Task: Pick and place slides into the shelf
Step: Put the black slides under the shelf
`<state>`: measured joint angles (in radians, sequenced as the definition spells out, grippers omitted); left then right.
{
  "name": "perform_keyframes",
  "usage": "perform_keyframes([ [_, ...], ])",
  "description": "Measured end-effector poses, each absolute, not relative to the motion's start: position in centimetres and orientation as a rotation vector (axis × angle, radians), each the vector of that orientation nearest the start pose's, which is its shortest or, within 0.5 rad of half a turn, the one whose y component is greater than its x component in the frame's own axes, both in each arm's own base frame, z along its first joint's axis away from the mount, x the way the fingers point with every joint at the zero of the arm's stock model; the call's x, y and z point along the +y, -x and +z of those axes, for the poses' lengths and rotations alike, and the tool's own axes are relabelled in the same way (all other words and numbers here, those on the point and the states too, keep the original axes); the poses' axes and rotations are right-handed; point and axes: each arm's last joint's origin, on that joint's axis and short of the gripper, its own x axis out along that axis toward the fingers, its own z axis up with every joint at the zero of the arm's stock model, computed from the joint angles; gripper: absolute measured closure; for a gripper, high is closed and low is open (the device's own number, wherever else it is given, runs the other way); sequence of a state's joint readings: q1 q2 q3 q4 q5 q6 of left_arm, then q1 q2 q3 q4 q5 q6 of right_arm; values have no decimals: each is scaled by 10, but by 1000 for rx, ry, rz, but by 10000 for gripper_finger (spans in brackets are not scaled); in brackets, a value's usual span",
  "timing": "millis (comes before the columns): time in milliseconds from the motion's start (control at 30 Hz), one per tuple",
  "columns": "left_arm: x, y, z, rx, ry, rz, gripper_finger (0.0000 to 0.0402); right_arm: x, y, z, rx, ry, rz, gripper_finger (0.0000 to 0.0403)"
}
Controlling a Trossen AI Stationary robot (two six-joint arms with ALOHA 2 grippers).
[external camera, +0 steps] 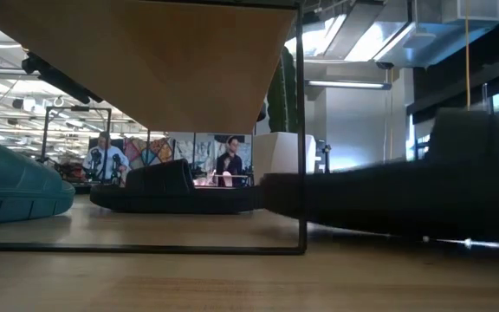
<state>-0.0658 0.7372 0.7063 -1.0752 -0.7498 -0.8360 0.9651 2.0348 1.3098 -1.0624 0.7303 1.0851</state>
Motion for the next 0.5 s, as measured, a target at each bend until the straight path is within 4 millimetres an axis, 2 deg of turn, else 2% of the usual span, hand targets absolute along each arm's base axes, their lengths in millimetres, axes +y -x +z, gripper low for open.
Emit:
perform_keyframes([
  [167, 12, -112, 254, 693, 287, 973, 177, 263, -192, 155, 1108, 387, -625, 393],
  [267, 12, -112, 254, 693, 287, 973, 177, 260, -184, 171, 1148, 332, -789, 393],
  [433, 12, -112, 254, 692, 287, 973, 177, 246, -189, 189, 1126, 90, -900, 394],
  [500, 12, -112, 254, 690, 288, 973, 177, 240, -194, 188, 1122, 58, -936, 394],
])
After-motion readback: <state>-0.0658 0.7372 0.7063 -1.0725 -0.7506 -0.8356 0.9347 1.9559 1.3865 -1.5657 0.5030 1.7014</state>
